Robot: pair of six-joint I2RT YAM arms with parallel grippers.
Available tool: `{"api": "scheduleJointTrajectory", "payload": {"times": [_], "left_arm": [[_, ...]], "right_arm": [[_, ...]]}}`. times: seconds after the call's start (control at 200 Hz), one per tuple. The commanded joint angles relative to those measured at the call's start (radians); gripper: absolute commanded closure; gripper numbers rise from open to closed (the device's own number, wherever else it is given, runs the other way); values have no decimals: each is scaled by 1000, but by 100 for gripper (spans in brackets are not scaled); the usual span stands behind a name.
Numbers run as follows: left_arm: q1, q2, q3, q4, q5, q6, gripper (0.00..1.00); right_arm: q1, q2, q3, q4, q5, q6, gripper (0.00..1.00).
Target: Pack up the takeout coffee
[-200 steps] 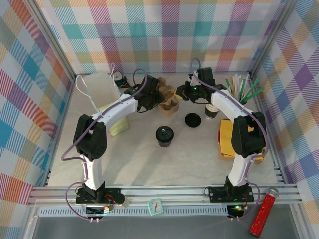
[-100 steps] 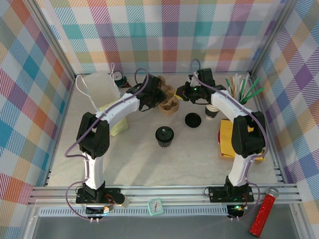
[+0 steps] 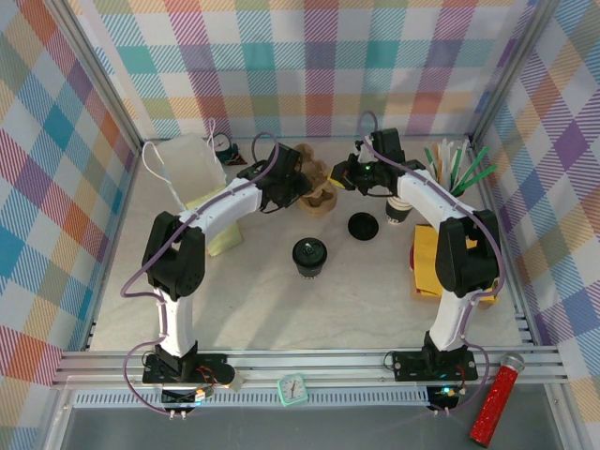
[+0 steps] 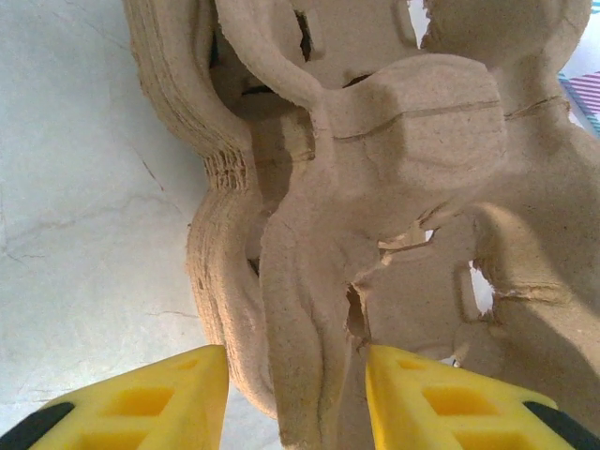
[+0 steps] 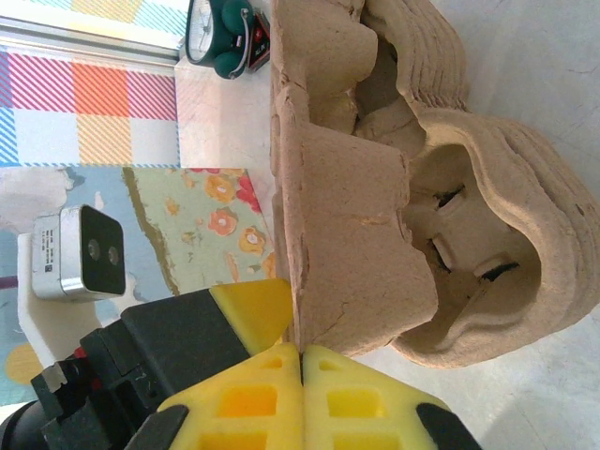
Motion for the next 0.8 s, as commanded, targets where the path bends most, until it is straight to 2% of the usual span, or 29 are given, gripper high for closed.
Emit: {"api": "scheduleJointTrajectory", "payload": {"times": [0.0,0.105,0.175,0.28,0.48,0.555,0.795], "left_arm": [[8,2,-15,52,25,-21,59],[8,8,-13,81,30,-22,63],[8,14,-16,95,29,-24,71],[8,20,-16,105,29,-28,77],[8,28,-20,114,36,-37,76],[8,29,-22,117,38,-40,67],[8,30,-38,134,40,-64,68]], "right_arm": [[4,-27,-9,18,-24,4,100],[4,-28,-10,21,-27,4,100],[4,-29,-7,17,-28,4,100],[4,-32,-8,14,-28,2,100],[4,-39,-14,17,-27,2,100],[3,-40,-14,18,-28,2,100],[5,-45,-20,21,-28,4,100]]}}
